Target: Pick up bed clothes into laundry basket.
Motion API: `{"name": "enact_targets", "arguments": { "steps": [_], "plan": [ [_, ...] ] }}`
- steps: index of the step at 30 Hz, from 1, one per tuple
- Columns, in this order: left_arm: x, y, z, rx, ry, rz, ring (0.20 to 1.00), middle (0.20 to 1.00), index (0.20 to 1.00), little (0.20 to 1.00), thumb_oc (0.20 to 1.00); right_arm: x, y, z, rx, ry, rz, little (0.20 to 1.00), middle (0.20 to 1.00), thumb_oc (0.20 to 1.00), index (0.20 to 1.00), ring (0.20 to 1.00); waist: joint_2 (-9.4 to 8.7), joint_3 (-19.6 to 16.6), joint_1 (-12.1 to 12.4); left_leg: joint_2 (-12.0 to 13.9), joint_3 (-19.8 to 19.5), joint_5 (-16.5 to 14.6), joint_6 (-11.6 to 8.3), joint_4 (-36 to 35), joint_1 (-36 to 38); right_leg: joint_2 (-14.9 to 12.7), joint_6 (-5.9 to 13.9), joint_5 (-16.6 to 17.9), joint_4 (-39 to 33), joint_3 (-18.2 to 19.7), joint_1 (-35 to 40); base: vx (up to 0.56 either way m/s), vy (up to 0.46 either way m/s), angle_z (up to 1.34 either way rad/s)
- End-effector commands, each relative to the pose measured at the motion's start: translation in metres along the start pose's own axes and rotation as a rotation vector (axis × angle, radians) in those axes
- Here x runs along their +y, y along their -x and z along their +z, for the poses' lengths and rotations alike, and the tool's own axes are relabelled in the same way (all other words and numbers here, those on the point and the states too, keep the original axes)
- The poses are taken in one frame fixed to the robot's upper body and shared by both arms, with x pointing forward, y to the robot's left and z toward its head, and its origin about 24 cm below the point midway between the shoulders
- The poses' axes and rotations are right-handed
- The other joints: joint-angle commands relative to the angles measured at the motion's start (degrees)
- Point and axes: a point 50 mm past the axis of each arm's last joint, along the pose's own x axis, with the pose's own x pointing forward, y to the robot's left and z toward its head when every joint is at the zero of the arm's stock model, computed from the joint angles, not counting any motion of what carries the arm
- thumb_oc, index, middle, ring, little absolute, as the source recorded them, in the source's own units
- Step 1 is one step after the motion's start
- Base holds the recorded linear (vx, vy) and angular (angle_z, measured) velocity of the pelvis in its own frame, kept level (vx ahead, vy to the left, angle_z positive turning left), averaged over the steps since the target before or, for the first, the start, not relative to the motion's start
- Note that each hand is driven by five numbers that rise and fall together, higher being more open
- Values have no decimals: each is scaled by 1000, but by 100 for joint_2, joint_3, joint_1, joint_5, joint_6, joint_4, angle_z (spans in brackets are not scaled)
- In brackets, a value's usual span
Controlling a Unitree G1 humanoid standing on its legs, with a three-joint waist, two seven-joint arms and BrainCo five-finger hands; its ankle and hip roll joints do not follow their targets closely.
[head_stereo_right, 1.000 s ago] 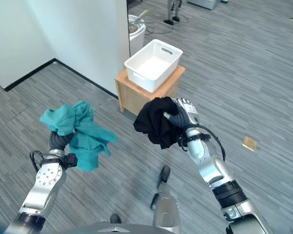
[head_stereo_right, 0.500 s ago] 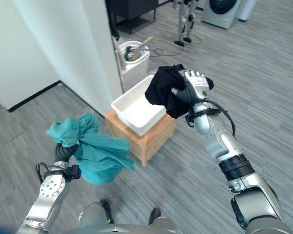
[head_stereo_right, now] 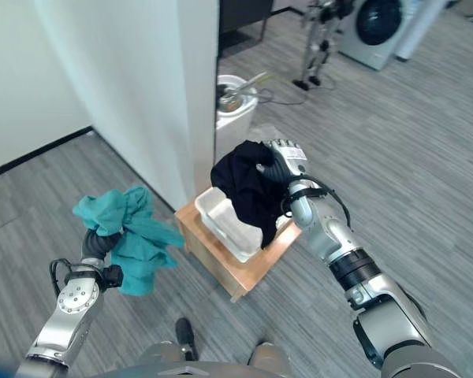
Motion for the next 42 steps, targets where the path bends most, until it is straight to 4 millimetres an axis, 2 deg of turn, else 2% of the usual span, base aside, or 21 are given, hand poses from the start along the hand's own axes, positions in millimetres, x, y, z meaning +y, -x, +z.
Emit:
{"name": "enact_targets", "arguments": {
  "steps": [1, 3, 4, 5, 10, 11, 12, 13, 15, 17, 18, 20, 21, 23, 24, 28, 31, 32, 34, 36, 42],
  "plan": [
    [3, -2, 31, -165, 41, -18, 200, 200, 200, 200, 200, -2, -14, -3, 62, -13, -60, 200, 200, 200, 200, 200, -81, -52, 182, 700, 228, -309, -808, 33, 451, -110, 260, 487, -113, -270, 220, 211, -103, 52],
    [4, -1, 30, -161, 39, -15, 200, 200, 200, 200, 200, 10, -7, -9, 93, -24, -24, 200, 200, 200, 200, 200, -113, -44, 212, 688, 287, -196, -766, 33, 410, -122, 203, 591, -221, -416, 250, 117, -57, 32],
    [5, 0, 28, -152, 35, -15, 200, 200, 200, 200, 200, 19, 1, -15, 125, -27, 11, 200, 200, 200, 200, 200, -131, -99, 235, 659, 147, -317, -814, 33, 457, -108, 260, 527, -349, -445, 403, 123, -71, 35],
    [7, 3, 24, -138, 33, -13, 200, 200, 200, 200, 200, 38, 13, -24, 187, -54, 69, 200, 200, 200, 200, 200, -148, -135, 281, 638, 199, -204, -787, 33, 409, -93, 227, 637, -515, -659, 533, 229, -82, 46],
    [5, 1, 21, -128, 32, -29, 200, 200, 200, 200, 200, 55, 21, -39, 281, -84, 119, 200, 200, 200, 200, 200, -81, -114, 364, 692, 76, -80, -921, 33, 266, -15, 206, 689, -793, -953, 734, 104, -86, 18],
    [4, 0, 21, -128, 37, -31, 200, 200, 200, 200, 200, 57, 20, -39, 294, -100, 115, 266, 266, 266, 266, 266, -51, -92, 367, 710, 59, -41, -949, 33, 201, -7, 199, 684, -823, -978, 714, 71, -114, 10],
    [3, -2, 22, -130, 39, -35, 200, 200, 200, 200, 200, 60, 19, -38, 306, -113, 119, 940, 940, 940, 940, 940, -19, -65, 373, 727, 41, -3, -969, 33, 138, 5, 190, 681, -846, -997, 691, 12, -69, 8],
    [3, -4, 23, -135, 37, -36, 200, 200, 200, 200, 200, 66, 21, -39, 334, -132, 131, 1000, 1000, 1000, 1000, 1000, 19, -42, 383, 748, 24, 42, -999, 33, 65, 11, 187, 658, -850, -1035, 667, -5, -55, 16],
    [-1, -11, 31, -170, 46, -60, 200, 200, 200, 200, 200, 73, 24, -48, 420, -178, 148, 1000, 1000, 1000, 1000, 1000, 136, 16, 430, 835, -14, 149, -1095, 33, -145, 15, 184, 594, -850, -1118, 572, 26, -62, 31],
    [-1, -11, 32, -175, 50, -62, 200, 200, 200, 200, 200, 71, 23, -51, 433, -178, 145, 1000, 1000, 1000, 1000, 1000, 162, -7, 430, 860, -102, 67, -1174, 33, -129, 25, 232, 474, -850, -1097, 616, 51, -42, 39],
    [-1, -13, 36, -195, 61, -65, 200, 200, 200, 200, 200, 58, 17, -54, 421, -177, 107, 1000, 1000, 1000, 1000, 1000, 188, 9, 405, 887, -18, 199, -1140, 33, -177, 44, 181, 530, -850, -1143, 606, -47, -39, 31],
    [0, -14, 37, -200, 59, -63, 200, 200, 200, 200, 200, 53, 16, -55, 409, -180, 91, 1000, 1000, 1000, 1000, 1000, 183, -17, 381, 894, -78, 90, -1201, 33, -111, 63, 225, 425, -850, -1051, 671, 17, -37, 15],
    [0, -14, 39, -212, 62, -63, 200, 200, 200, 200, 200, 45, 12, -54, 378, -162, 70, 1000, 1000, 1000, 1000, 1000, 169, -5, 329, 899, 22, 189, -1139, 33, -123, 78, 168, 507, -850, -1047, 641, 0, 0, 0],
    [1, -14, 44, -235, 50, -63, 200, 200, 200, 200, 200, 21, -1, -41, 252, -87, 11, 1000, 1000, 1000, 1000, 1000, 139, -29, 213, 907, 87, 173, -1139, 33, -39, 111, 157, 496, -850, -942, 659, -14, -21, -12],
    [2, -13, 48, -249, 63, -60, 200, 200, 200, 200, 200, 1, -7, -29, 142, -10, -31, 1000, 1000, 1000, 1000, 1000, 106, -67, 76, 926, 161, 158, -1140, 33, 52, 132, 134, 477, -850, -833, 678, 19, -9, -20],
    [-5, -13, 56, -279, 96, -88, 200, 200, 200, 200, 200, -21, -12, -12, 28, 43, -76, 1000, 1000, 1000, 1000, 1000, 77, -133, -131, 954, 339, 118, -1130, 33, 245, 152, 108, 444, -850, -681, 703, 28, -19, -43],
    [-9, -15, 70, -330, 162, -94, 200, 200, 200, 200, 200, -32, -11, 6, -48, -16, -110, 1000, 1000, 1000, 1000, 1000, 58, -215, -310, 974, 540, 69, -1120, 33, 427, 147, 106, 435, -850, -579, 726, 85, -19, -56],
    [-10, -22, 88, -407, 147, -79, 200, 200, 200, 200, 200, -38, -10, 15, -91, -34, -127, 1000, 1000, 1000, 1000, 1000, 61, -283, -456, 978, 588, -72, -1176, 33, 590, 142, 156, 353, -850, -454, 766, 158, -27, -61],
    [-13, -26, 96, -441, 141, -69, 200, 200, 200, 200, 200, -42, -10, 19, -108, -42, -142, 1000, 1000, 1000, 1000, 1000, 60, -284, -499, 989, 650, -82, -1178, 33, 644, 149, 154, 354, -850, -419, 766, 98, -16, -41],
    [-19, -41, 108, -479, 90, -19, 200, 200, 200, 200, 200, -44, -9, 30, -144, -79, -165, 1000, 1000, 1000, 1000, 1000, 70, -335, -687, 1012, 788, -109, -1188, 33, 754, 156, 174, 347, -850, -374, 767, 76, -23, -39],
    [-32, -60, 93, -378, 59, 9, 200, 200, 200, 200, 200, -47, -6, 36, -181, -43, -178, 1000, 1000, 1000, 1000, 1000, 126, -344, -882, 1043, 922, -104, -1219, 33, 799, 193, 199, 357, -850, -318, 716, 52, -26, -19]
  ]
}}
